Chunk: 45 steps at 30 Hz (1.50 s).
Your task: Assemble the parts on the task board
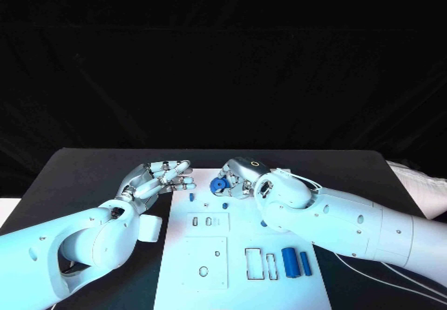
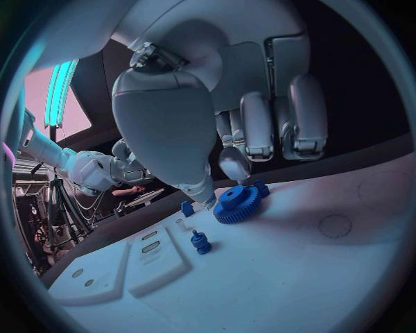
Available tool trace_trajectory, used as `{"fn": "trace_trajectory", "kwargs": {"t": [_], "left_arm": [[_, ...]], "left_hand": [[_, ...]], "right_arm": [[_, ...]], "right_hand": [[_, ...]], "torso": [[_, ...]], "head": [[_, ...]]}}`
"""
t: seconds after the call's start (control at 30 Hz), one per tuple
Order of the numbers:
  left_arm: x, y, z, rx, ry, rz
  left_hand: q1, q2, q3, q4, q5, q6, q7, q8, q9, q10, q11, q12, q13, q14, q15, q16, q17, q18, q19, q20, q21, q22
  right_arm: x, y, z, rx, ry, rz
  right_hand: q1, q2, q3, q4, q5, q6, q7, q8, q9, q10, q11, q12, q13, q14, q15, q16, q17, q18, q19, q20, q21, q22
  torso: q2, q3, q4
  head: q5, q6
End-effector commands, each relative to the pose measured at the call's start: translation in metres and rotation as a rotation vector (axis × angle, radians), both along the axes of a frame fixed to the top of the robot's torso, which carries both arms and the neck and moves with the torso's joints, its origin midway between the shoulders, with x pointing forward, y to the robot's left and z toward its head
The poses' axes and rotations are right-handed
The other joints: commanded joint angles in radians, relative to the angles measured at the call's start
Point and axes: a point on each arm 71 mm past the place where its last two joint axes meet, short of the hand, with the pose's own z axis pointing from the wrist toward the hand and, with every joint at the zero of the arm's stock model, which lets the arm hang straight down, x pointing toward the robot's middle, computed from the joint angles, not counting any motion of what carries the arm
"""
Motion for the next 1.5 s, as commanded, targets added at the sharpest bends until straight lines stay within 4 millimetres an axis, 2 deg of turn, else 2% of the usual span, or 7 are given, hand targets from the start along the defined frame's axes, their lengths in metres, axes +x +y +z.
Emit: {"fn": "trace_trajectory", "kwargs": {"t": [0.03, 0.33, 0.83, 1.03, 1.2, 1.37, 1.5], "left_arm": [[-0.001, -0.001, 0.001, -0.006, -0.002, -0.010], [-0.001, -0.001, 0.001, -0.004, 0.000, -0.007], [-0.001, -0.001, 0.001, -0.005, 0.000, -0.008], [-0.001, 0.000, 0.001, -0.004, 0.000, -0.007], [0.000, 0.002, 0.001, -0.003, -0.001, -0.003], [0.000, 0.004, 0.001, -0.002, -0.001, 0.001], [0.000, 0.004, 0.001, -0.003, -0.001, -0.001]], "left_hand": [[-0.004, 0.007, -0.001, -0.007, -0.004, -0.005, 0.003, -0.004, -0.001, -0.004, 0.005, -0.006, -0.001, -0.007, 0.000, -0.006, 0.002, 0.010, 0.009, 0.001, -0.004, -0.001], [-0.003, 0.010, -0.001, -0.008, -0.004, -0.006, 0.005, -0.006, -0.002, -0.005, 0.006, -0.007, -0.001, -0.006, 0.000, -0.008, 0.004, 0.010, 0.010, 0.001, -0.005, -0.002], [-0.003, 0.010, -0.001, -0.008, -0.004, -0.006, 0.005, -0.006, -0.002, -0.005, 0.006, -0.007, -0.001, -0.006, 0.000, -0.008, 0.004, 0.010, 0.010, 0.001, -0.005, -0.002], [-0.003, 0.010, -0.001, -0.008, -0.004, -0.006, 0.005, -0.006, -0.002, -0.005, 0.006, -0.007, -0.001, -0.006, 0.000, -0.008, 0.004, 0.010, 0.010, 0.001, -0.005, -0.002], [-0.003, 0.011, -0.002, -0.011, -0.004, -0.007, 0.007, -0.008, -0.002, -0.007, 0.007, -0.008, -0.002, -0.006, 0.001, -0.009, 0.006, 0.010, 0.011, 0.001, -0.007, -0.002], [-0.003, 0.011, -0.002, -0.011, -0.004, -0.007, 0.007, -0.008, -0.002, -0.007, 0.007, -0.008, -0.002, -0.006, 0.001, -0.009, 0.006, 0.010, 0.011, 0.001, -0.007, -0.002], [-0.003, 0.011, -0.002, -0.011, -0.004, -0.007, 0.007, -0.008, -0.002, -0.007, 0.007, -0.008, -0.002, -0.006, 0.001, -0.009, 0.006, 0.010, 0.011, 0.001, -0.007, -0.002]], "right_arm": [[-0.001, 0.000, -0.001, -0.013, 0.016, 0.000], [0.001, -0.004, -0.006, -0.029, 0.061, -0.017], [0.001, -0.007, -0.006, -0.031, 0.052, -0.050], [-0.006, -0.015, 0.002, 0.069, -0.032, -0.044], [-0.015, -0.034, 0.012, 0.180, -0.042, -0.018], [-0.021, -0.078, 0.022, 0.283, 0.035, 0.015], [-0.023, -0.111, 0.025, 0.289, 0.051, 0.020]], "right_hand": [[-0.004, 0.008, -0.007, 0.000, 0.011, 0.013, -0.005, 0.007, 0.003, -0.001, -0.004, 0.004, 0.004, 0.062, 0.005, 0.000, 0.045, -0.009, 0.001, 0.005, -0.002, 0.101], [-0.039, 0.029, -0.024, 0.003, 0.038, 0.036, -0.011, 0.008, 0.006, 0.005, -0.010, 0.015, 0.011, 0.063, 0.001, 0.002, 0.050, -0.010, 0.004, 0.001, -0.001, 0.105], [-0.034, 0.033, -0.023, -0.003, 0.049, 0.037, -0.012, 0.005, 0.005, 0.005, -0.011, 0.017, 0.012, 0.064, 0.000, 0.004, 0.054, -0.010, 0.006, 0.000, 0.000, 0.108], [-0.015, 0.033, -0.018, -0.007, 0.107, 0.041, -0.014, 0.004, 0.005, 0.007, -0.013, 0.019, 0.014, 0.064, -0.002, 0.004, 0.056, -0.011, 0.008, -0.002, 0.001, 0.112], [-0.004, 0.029, -0.016, -0.011, 0.111, 0.040, -0.013, 0.002, 0.004, 0.006, -0.013, 0.017, 0.013, 0.064, -0.003, 0.003, 0.054, -0.011, 0.007, -0.002, 0.001, 0.111], [0.045, 0.027, -0.002, -0.039, 0.106, 0.035, -0.011, 0.002, 0.003, -0.002, -0.012, 0.003, 0.005, 0.062, -0.002, -0.003, 0.046, -0.008, 0.000, -0.002, -0.004, 0.101], [0.091, 0.021, 0.009, -0.074, 0.112, 0.041, -0.011, 0.004, 0.003, -0.005, -0.013, 0.000, 0.003, 0.062, -0.003, -0.002, 0.049, -0.008, 0.000, -0.003, -0.004, 0.100]], "torso": [[0.000, 0.0005, -0.0003], [0.000, 0.0005, -0.0006], [0.000, 0.0000, 0.0002], [0.000, 0.0014, -0.0004], [-0.001, 0.0024, -0.0048], [-0.005, 0.0056, -0.0145], [-0.007, 0.0090, -0.0212]], "head": [[0.000, 0.000], [-0.002, 0.000], [-0.004, -0.001], [-0.005, -0.001], [-0.004, 0.002], [-0.004, 0.004], [-0.004, 0.007]]}}
